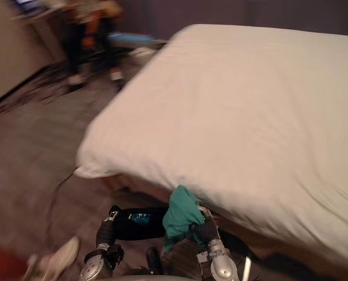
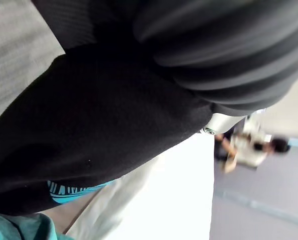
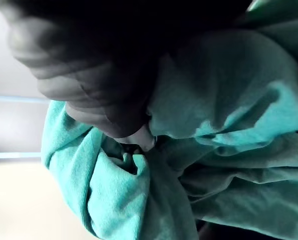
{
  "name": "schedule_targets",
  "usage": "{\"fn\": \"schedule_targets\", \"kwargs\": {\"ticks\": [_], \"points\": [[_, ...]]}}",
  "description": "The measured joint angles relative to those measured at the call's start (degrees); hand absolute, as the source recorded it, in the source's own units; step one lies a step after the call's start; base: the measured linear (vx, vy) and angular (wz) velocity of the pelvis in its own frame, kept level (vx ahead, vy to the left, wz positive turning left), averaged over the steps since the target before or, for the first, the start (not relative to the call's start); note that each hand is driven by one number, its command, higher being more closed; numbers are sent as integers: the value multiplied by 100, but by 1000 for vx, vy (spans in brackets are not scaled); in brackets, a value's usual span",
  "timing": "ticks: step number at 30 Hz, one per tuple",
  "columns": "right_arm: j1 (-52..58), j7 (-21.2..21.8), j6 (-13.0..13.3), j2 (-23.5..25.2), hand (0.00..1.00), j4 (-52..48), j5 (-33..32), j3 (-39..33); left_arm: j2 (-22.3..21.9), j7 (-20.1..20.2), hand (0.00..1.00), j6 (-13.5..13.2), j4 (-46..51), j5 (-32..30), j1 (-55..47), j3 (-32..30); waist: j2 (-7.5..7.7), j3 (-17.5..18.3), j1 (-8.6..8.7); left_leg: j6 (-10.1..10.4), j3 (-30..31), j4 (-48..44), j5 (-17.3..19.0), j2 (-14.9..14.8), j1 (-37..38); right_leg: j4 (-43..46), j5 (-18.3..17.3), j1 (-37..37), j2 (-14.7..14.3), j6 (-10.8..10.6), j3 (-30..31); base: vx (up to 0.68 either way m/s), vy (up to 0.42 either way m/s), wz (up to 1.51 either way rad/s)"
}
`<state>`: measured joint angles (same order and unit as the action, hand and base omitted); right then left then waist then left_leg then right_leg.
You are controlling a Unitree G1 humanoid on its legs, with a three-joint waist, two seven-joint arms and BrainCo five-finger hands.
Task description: Tidy the bed and pick cloth on bed and put in laundry
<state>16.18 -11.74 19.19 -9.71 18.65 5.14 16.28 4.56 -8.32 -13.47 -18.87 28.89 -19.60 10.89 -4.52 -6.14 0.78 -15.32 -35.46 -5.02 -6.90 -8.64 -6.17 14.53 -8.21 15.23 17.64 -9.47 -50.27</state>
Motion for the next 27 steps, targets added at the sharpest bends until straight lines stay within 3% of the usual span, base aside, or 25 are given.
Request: {"fn": "schedule_targets", "kwargs": {"ticks": [1,2,3,4,5,7,9,10,11,12,13,14,15,16,17,18,19,20,21,23,24,27], "points": [[-59,-70,-51,-144,100,59,-4,-1,-131,18,100,-39,-44,59,7,18,-136,-4,-9,44,-177,-70,-68,74,-25,519,-271,12,171,5,-34,74,157,255],[-216,-83,-75,-209,100,74,-18,1,-128,23,100,-122,-31,83,-2,-40,-135,-53,-23,108,-150,19,-116,151,-90,179,-545,-42,-68,-43,118,-2,104,193],[-326,-85,-75,-188,100,70,-26,8,-70,26,100,-180,0,84,8,-72,7,-108,-39,158,-93,137,-132,317,-112,-171,-388,-99,-178,113,139,-15,138,240],[-414,-154,-106,-211,100,111,-140,-42,-73,57,100,-215,-142,89,51,-80,-29,-139,-9,529,-142,191,306,403,-105,-128,-348,169,-235,181,-282,5,96,211],[-460,-228,-167,-182,100,143,-235,-44,-115,60,100,-212,-164,89,27,-31,44,-160,-99,706,-340,98,321,410,-104,25,-366,268,-155,196,-556,60,98,195],[-485,-308,-193,-187,100,153,-233,-30,-222,65,100,-198,-172,82,-55,18,132,-193,-311,631,-48,168,443,710,-94,429,-356,405,54,223,-789,99,96,117],[-508,-327,-219,-176,100,156,-243,-19,-199,73,100,-179,-183,74,-56,-21,153,-188,-313,561,365,199,493,938,-80,1285,-259,315,377,688,-600,125,118,127],[-498,-381,-226,-139,100,213,-297,-29,-93,78,100,-133,-196,66,13,-45,188,-212,-270,570,780,229,488,1054,-48,2059,-417,-15,466,795,175,116,57,118],[-509,-410,-234,-89,100,219,-310,-25,-75,77,100,-129,-202,66,71,-63,232,-250,-260,586,908,265,477,1088,-10,2262,-501,-169,393,682,527,131,34,149],[-490,-476,-233,34,100,216,-373,-25,62,122,100,-97,-285,50,205,-103,333,-318,-229,662,1235,372,423,1181,116,2624,-689,-537,123,487,1277,108,-4,155],[-395,-519,-226,96,100,199,-408,-30,164,211,100,-45,-502,-7,360,-113,341,-361,-125,741,1694,575,367,1299,285,2803,-890,-965,-277,477,1882,101,-16,161],[-328,-550,-220,100,100,170,-409,-53,179,217,100,-37,-598,-35,458,-87,318,-377,-65,725,1874,693,381,1331,371,2832,-974,-1157,-441,478,2097,133,-31,221],[-84,-691,-207,148,100,133,-434,-189,180,264,100,-38,-1005,-176,727,58,315,-381,192,1192,2082,1090,921,1418,679,2547,-1051,-1892,-996,547,2869,132,-21,186],[-41,-735,-178,289,100,120,-454,-243,247,309,100,-43,-1123,-245,808,74,497,-367,228,1059,1941,830,1053,1466,665,2378,-1056,-2053,-932,545,3064,248,-89,224],[133,-838,-140,357,100,21,-478,-370,323,351,100,-58,-1205,-313,938,229,642,-458,338,816,1803,298,1009,1269,630,2194,-1038,-2177,-873,477,3329,226,-127,151],[214,-874,-100,390,100,37,-488,-447,337,379,100,-48,-1288,-356,999,329,655,-491,446,639,1630,252,736,1287,706,2046,-1016,-2161,-792,388,3436,244,-147,173],[296,-942,-104,442,100,210,-592,-488,370,440,100,-28,-1395,-431,1018,500,775,-467,458,646,1911,325,744,1533,868,1448,-619,-2134,-642,514,3807,195,-91,127],[263,-941,-104,440,100,311,-723,-548,379,454,100,-22,-1368,-485,958,519,931,-440,352,638,1995,439,753,1690,1102,879,142,-2101,-555,544,3961,170,-41,93],[234,-936,-103,448,100,358,-755,-595,376,448,100,17,-1370,-484,943,520,877,-430,327,637,2028,450,755,1692,1144,838,188,-2053,-565,503,3954,184,-35,43],[-79,-839,-70,450,100,544,-1177,-753,305,444,100,108,-1240,-477,869,508,636,-264,173,719,2063,494,804,1511,1068,-25,429,-1763,-873,498,3949,128,-17,-1],[-104,-308,26,597,100,930,-1475,-893,239,449,100,245,-1370,-483,775,696,573,10,179,1258,1783,707,768,1049,1106,-1397,1074,-1345,-1459,813,4090,42,-5,-16],[-104,-308,26,597,100,930,-1475,-894,241,449,100,245,-1370,-483,775,695,568,10,180,1259,1782,704,767,1042,1146,-1388,1081,-1345,-1464,814,4087,0,0,0]]}}
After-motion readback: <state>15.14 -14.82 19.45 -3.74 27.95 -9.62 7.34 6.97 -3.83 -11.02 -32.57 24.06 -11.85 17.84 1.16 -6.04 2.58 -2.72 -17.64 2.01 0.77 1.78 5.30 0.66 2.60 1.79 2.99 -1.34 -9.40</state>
